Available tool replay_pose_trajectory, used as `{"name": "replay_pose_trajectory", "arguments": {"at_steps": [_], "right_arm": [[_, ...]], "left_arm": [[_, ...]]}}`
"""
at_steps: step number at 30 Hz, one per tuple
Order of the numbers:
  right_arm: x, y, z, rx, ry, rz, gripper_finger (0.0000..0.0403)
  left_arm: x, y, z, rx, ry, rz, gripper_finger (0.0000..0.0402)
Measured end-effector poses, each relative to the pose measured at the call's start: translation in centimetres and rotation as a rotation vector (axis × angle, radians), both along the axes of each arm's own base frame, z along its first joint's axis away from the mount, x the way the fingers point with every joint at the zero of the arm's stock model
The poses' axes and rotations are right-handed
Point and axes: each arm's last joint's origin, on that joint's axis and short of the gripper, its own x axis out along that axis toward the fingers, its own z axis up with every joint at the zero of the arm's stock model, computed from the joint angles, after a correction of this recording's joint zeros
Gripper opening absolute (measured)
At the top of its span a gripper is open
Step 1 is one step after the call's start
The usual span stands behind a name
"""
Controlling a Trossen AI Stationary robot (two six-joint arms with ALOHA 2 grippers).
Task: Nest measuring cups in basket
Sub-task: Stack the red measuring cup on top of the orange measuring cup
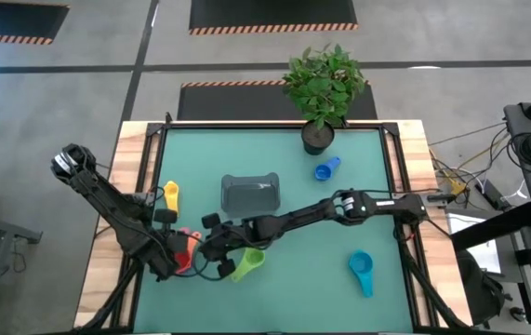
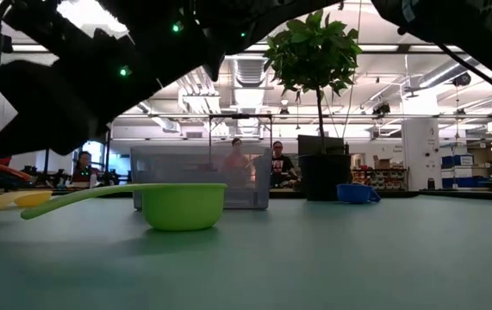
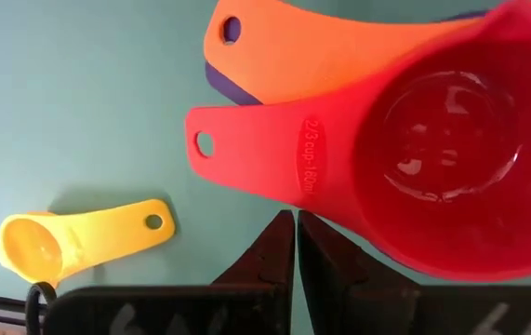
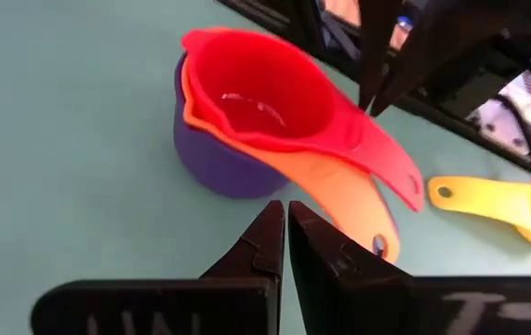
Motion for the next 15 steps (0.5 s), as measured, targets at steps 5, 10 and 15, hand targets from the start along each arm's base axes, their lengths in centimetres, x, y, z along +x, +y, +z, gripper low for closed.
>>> {"name": "replay_pose_trajectory", "arguments": {"at_steps": [5,10,15], "right_arm": [[0.0,-0.4,-0.4,0.005,0.009,0.004,0.0009],[0.0,-1.1,-1.1,0.008,0.027,0.023,0.0008],[0.0,-1.4,-1.6,0.015,0.008,0.033,0.0009]], "left_arm": [[0.1,0.0,0.0,0.008,-0.018,-0.001,0.0000],[0.1,-0.1,0.0,0.003,-0.023,-0.001,0.0000],[0.2,-0.1,0.0,0.011,-0.038,-0.002,0.0000]]}}
